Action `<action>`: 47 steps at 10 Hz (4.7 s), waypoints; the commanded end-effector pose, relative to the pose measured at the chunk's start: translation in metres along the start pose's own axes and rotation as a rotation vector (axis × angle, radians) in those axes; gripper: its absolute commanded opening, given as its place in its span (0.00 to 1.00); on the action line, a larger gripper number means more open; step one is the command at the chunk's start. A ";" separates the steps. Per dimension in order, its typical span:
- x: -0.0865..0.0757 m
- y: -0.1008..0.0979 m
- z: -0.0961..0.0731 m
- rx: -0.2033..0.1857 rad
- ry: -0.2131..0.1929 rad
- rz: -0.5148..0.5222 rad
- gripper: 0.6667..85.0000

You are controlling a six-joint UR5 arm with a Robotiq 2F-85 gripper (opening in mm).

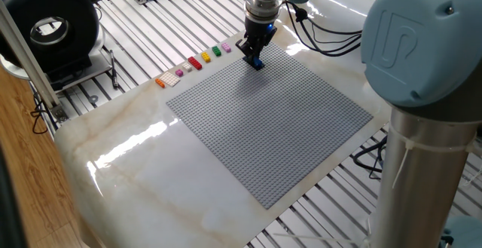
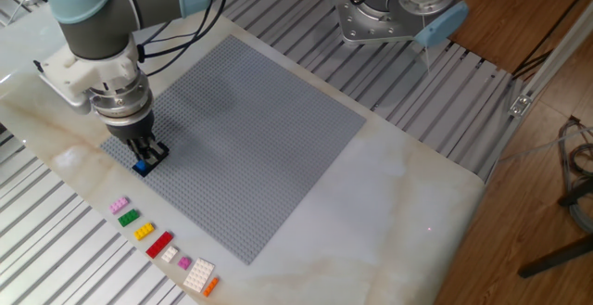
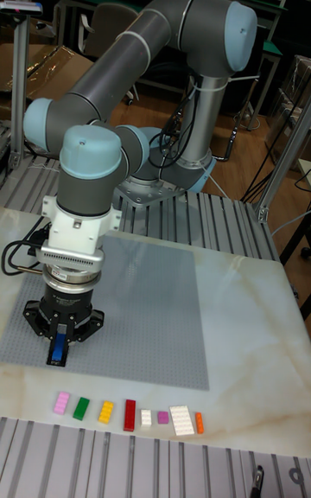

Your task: Stack small Lego blocks one on top of the other

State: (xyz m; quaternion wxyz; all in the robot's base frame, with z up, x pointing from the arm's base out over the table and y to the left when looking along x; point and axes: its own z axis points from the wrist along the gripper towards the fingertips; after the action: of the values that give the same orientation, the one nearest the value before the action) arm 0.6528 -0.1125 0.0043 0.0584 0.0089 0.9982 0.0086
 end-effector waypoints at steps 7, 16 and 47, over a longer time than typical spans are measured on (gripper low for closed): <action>-0.013 0.013 0.000 -0.063 -0.046 0.063 0.00; -0.018 0.012 -0.001 -0.084 -0.065 0.073 0.00; -0.008 -0.001 0.002 -0.017 0.003 0.048 0.00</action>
State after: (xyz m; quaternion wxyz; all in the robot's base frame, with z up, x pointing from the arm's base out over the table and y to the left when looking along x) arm 0.6548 -0.1162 0.0017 0.0426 0.0282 0.9987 0.0070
